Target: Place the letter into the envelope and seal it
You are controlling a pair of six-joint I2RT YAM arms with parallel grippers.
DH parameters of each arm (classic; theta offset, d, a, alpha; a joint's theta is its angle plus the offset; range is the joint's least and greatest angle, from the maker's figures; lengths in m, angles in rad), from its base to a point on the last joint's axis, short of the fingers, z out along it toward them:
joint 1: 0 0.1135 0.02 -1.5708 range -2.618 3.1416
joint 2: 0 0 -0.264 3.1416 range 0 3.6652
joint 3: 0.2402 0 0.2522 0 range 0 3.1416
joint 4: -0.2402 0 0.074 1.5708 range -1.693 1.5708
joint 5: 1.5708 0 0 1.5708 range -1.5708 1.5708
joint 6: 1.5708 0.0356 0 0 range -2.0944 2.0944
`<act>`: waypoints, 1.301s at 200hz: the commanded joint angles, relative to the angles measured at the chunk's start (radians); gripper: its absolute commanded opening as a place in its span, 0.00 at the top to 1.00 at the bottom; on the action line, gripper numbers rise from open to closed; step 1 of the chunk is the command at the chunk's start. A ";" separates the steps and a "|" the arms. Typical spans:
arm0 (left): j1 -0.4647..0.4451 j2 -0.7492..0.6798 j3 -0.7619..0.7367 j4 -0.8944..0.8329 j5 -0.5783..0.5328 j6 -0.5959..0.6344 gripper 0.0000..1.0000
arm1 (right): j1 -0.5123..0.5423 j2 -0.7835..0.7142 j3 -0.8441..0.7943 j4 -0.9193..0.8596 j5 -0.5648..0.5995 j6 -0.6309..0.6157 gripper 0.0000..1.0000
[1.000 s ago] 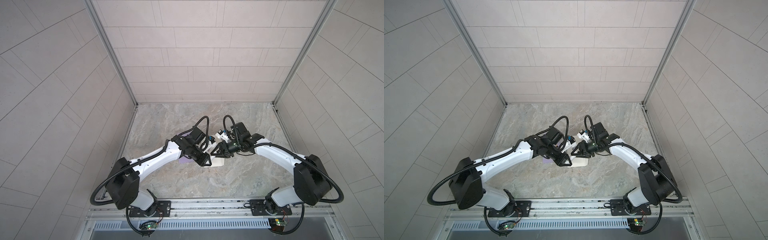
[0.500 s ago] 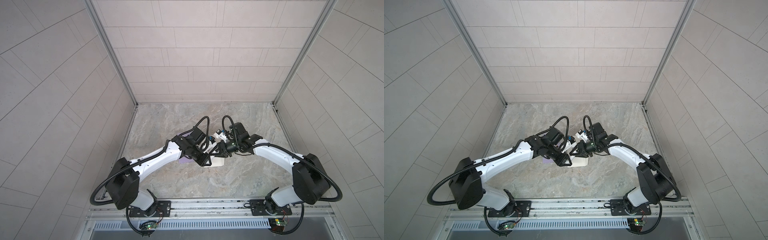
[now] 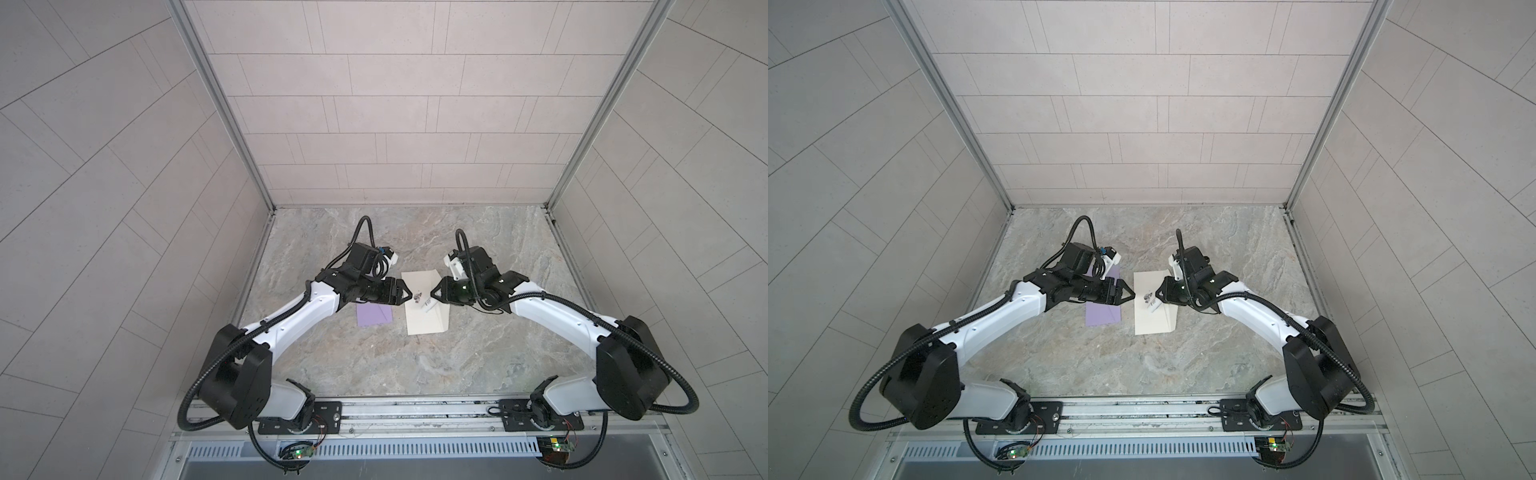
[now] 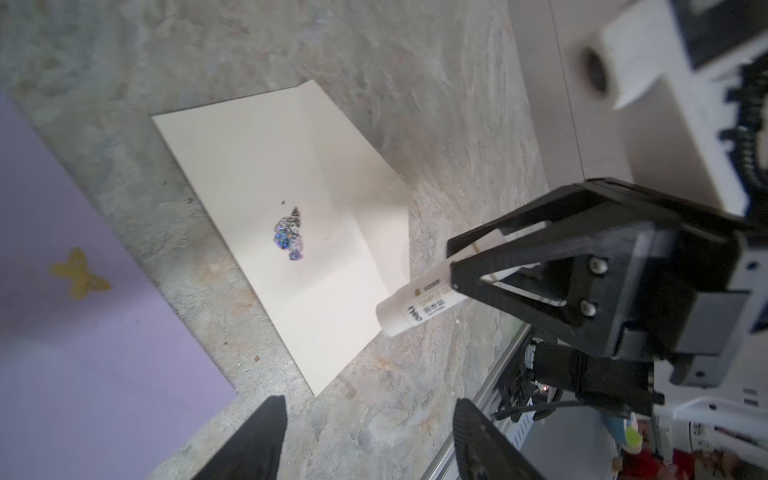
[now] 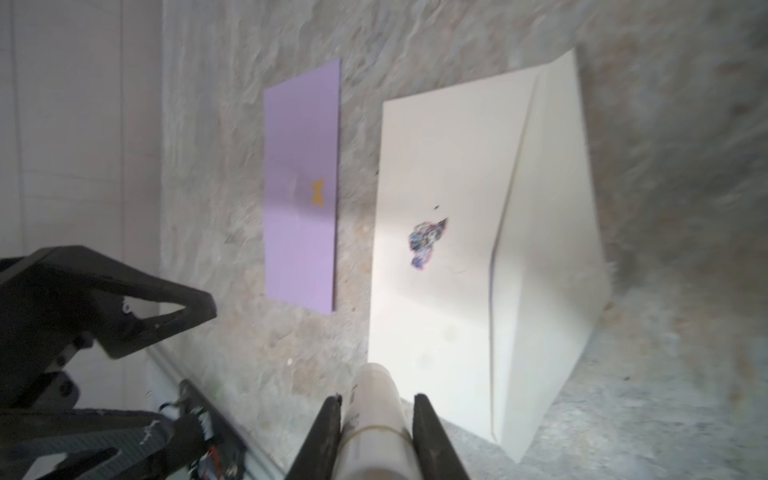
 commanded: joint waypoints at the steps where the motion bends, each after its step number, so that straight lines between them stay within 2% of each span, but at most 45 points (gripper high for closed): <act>1: 0.001 0.082 0.052 -0.092 -0.119 -0.076 0.26 | 0.056 0.002 0.026 0.033 0.375 -0.009 0.99; 14: -0.001 0.148 0.106 -0.158 -0.127 -0.075 0.25 | 0.091 0.022 0.042 0.037 0.486 -0.025 0.99; 32: 0.000 0.207 0.134 -0.164 -0.106 -0.111 0.25 | 0.115 0.060 0.052 0.065 0.539 -0.027 0.99; 111: 0.005 0.281 0.156 -0.144 -0.131 -0.203 0.25 | 0.189 0.226 0.139 0.071 0.544 -0.042 1.00; 260: 0.005 0.306 0.123 -0.142 -0.123 -0.202 0.25 | 0.289 0.364 0.139 0.025 0.639 -0.077 1.00</act>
